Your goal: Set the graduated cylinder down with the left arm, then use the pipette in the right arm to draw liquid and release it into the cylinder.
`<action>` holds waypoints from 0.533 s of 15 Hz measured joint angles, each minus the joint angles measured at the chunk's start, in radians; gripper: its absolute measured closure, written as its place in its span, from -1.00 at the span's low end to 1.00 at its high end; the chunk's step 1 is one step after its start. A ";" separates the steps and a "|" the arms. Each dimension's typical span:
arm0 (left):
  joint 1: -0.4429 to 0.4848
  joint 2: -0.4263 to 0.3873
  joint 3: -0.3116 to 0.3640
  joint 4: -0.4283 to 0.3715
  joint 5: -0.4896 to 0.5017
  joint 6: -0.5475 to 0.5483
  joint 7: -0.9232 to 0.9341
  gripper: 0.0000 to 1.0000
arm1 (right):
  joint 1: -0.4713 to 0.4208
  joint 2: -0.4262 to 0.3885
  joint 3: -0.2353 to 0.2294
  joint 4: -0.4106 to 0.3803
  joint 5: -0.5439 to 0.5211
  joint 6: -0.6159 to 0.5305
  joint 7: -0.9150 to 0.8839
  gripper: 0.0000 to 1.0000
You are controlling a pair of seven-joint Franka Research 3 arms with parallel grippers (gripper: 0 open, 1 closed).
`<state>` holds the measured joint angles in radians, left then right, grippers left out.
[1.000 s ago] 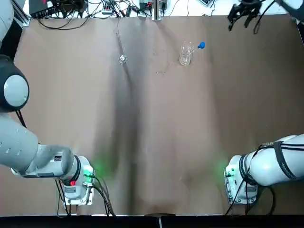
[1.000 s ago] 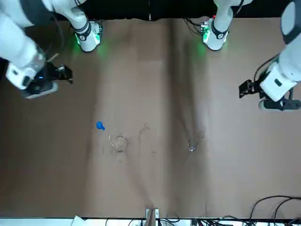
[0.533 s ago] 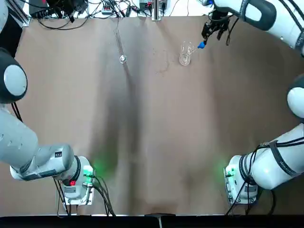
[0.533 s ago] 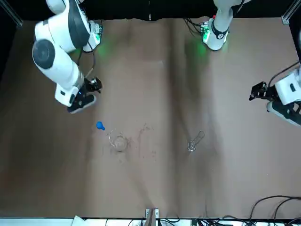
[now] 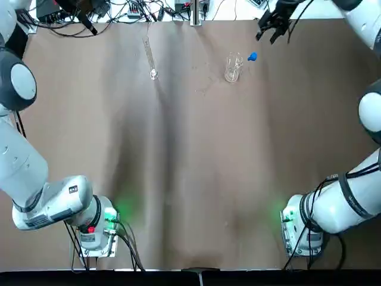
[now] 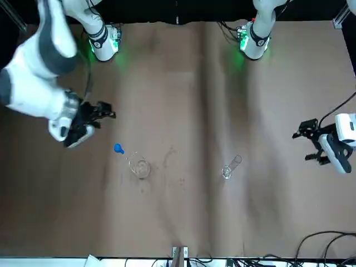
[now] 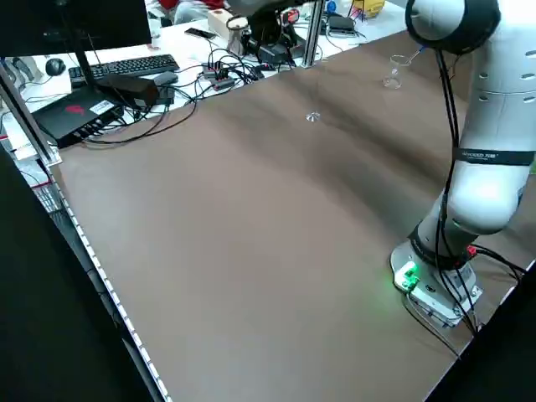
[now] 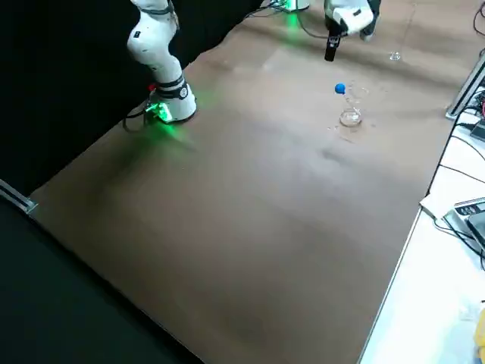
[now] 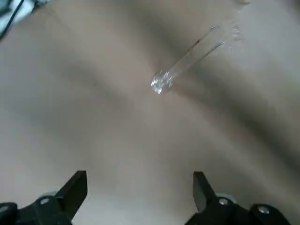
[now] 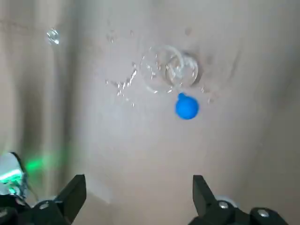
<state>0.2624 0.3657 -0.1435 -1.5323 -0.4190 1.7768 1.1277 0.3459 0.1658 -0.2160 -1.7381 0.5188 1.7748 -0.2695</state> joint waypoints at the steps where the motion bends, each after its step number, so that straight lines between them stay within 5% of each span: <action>1: 0.011 0.029 0.000 -0.002 -0.064 0.012 0.098 -0.99 | -0.033 0.005 -0.002 0.000 0.023 -0.002 -0.041 -1.00; 7: 0.064 0.271 0.000 -0.013 -0.521 0.025 0.782 -0.99 | -0.048 0.104 0.010 -0.002 0.044 0.099 -0.076 -0.91; 8: 0.063 0.305 -0.003 -0.014 -0.590 0.020 0.870 -0.99 | -0.042 0.124 0.012 -0.002 0.045 0.108 -0.076 -0.76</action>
<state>0.3255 0.6705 -0.1465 -1.5462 -1.0086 1.7966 1.9981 0.3041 0.2899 -0.2039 -1.7404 0.5639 1.8823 -0.3458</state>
